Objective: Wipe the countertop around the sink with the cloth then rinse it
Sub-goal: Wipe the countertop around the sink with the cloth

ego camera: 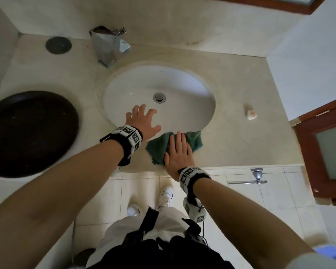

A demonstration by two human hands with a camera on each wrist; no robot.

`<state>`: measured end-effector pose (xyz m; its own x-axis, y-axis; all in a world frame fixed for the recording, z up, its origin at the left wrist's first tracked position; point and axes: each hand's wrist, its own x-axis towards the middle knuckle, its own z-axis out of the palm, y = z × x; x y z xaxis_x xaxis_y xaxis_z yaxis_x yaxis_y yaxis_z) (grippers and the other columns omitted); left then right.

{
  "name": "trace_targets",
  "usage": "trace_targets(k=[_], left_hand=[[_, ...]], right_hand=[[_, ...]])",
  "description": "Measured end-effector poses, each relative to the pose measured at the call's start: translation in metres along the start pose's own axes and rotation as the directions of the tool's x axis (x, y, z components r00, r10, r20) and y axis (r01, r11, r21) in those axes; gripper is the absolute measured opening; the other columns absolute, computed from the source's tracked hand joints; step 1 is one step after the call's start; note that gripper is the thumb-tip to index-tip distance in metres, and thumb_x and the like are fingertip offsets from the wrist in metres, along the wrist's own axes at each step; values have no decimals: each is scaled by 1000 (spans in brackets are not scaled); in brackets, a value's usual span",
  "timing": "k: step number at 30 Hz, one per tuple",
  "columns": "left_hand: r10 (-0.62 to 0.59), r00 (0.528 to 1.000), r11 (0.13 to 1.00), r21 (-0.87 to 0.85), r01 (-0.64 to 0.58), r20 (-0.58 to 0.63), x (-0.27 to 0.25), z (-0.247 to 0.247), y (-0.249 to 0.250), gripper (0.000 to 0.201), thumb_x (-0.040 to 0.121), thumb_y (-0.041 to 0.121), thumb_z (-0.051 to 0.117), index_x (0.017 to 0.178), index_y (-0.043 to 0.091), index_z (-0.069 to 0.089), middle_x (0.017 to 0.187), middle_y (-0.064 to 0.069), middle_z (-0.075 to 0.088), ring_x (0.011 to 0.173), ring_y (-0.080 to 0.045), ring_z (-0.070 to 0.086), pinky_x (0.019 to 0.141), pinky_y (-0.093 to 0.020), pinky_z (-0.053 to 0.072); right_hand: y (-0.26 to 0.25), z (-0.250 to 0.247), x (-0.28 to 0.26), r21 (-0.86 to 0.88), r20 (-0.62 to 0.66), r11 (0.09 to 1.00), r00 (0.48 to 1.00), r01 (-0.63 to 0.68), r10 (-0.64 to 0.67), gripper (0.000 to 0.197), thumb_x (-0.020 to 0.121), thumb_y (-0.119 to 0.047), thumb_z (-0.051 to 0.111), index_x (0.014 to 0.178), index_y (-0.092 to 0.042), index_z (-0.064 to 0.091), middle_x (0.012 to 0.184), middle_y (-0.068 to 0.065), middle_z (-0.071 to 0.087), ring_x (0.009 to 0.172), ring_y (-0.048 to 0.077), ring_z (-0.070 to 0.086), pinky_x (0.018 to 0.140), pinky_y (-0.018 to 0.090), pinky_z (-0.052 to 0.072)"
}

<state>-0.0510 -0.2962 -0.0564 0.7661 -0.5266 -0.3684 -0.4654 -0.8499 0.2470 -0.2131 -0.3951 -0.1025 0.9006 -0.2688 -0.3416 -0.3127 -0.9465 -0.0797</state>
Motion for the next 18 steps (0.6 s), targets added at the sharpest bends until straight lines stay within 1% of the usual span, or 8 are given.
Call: trace_targets(k=[3, 8, 12, 16, 18], left_hand=[[38, 999, 999, -12, -38, -2, 8, 4, 20, 64, 87, 56, 46, 143, 32, 28, 159, -8, 10, 145, -31, 6, 114, -51, 14], [78, 995, 997, -18, -77, 57, 32, 6, 55, 64, 87, 56, 46, 144, 33, 26, 159, -8, 8, 146, -31, 4, 114, -53, 13], [80, 993, 996, -39, -77, 86, 62, 2, 79, 62, 88, 57, 46, 142, 35, 27, 159, -6, 8, 145, -31, 5, 113, -56, 14], [47, 996, 998, -51, -44, 70, 101, -5, 95, 62, 88, 57, 46, 142, 35, 27, 159, -5, 8, 146, -31, 4, 113, -58, 14], [24, 998, 999, -50, -21, 65, 121, -9, 101, 63, 88, 58, 46, 144, 35, 25, 160, -5, 6, 146, -31, 4, 114, -57, 14]], right_hand=[[19, -5, 2, -6, -8, 1000, 1000, 22, -22, 66, 99, -41, 15, 152, -8, -5, 160, 15, -12, 148, 27, -11, 116, 38, -7], [69, -14, 22, 18, -7, 999, 999, -37, 38, 65, 99, -42, 15, 152, -9, -3, 161, 13, -9, 148, 26, -7, 121, 41, 1], [121, -31, 59, -7, 41, 997, 997, -72, 72, 66, 100, -41, 20, 152, -12, -8, 160, 10, -14, 148, 25, -10, 118, 37, -1], [168, -51, 110, -39, 66, 997, 996, -61, 63, 67, 100, -39, 22, 152, -14, -10, 159, 8, -18, 148, 23, -13, 119, 37, 0], [186, -64, 134, -58, 80, 998, 996, -28, 32, 68, 99, -39, 23, 152, -14, -12, 159, 8, -20, 148, 23, -13, 119, 38, 2]])
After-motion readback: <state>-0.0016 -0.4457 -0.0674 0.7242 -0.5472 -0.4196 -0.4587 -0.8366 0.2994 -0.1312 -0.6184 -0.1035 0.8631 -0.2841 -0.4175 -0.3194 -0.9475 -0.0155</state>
